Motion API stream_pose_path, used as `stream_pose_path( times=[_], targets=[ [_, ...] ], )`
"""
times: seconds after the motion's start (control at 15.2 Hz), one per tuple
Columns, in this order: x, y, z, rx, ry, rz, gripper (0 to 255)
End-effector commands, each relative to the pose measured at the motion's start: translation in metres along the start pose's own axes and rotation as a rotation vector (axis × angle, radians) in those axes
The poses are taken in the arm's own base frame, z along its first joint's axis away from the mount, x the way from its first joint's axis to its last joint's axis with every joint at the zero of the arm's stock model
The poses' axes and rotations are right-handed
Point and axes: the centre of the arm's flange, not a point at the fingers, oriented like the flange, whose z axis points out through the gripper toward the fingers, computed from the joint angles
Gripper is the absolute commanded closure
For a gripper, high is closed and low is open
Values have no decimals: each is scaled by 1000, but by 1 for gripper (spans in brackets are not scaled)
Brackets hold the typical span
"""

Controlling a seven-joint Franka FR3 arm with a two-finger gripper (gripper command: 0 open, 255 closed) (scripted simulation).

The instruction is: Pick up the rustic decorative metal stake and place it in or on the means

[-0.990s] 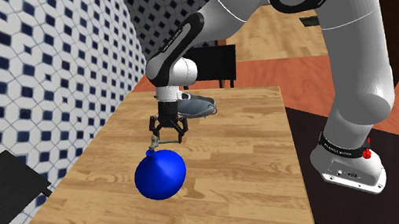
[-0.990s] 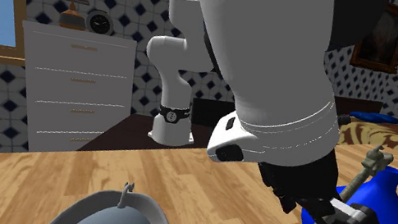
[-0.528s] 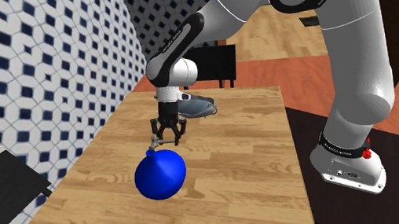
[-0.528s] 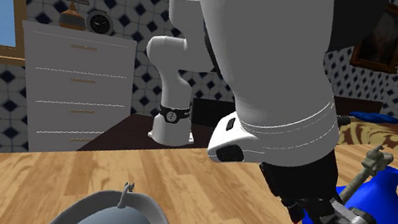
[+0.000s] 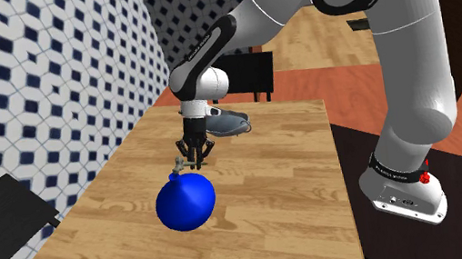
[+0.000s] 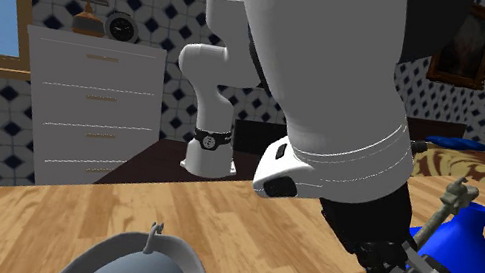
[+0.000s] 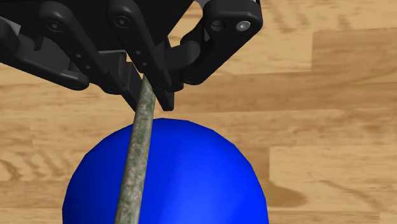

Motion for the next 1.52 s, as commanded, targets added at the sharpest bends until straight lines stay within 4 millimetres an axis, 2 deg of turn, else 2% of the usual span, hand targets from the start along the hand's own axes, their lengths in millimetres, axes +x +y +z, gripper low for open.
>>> stream_pose_path(
  times=[0.0,1.45],
  targets=[
    [0,0,0,0,0,0,255],
    [-65,-5,-96,0,0,0,255]
  ],
)
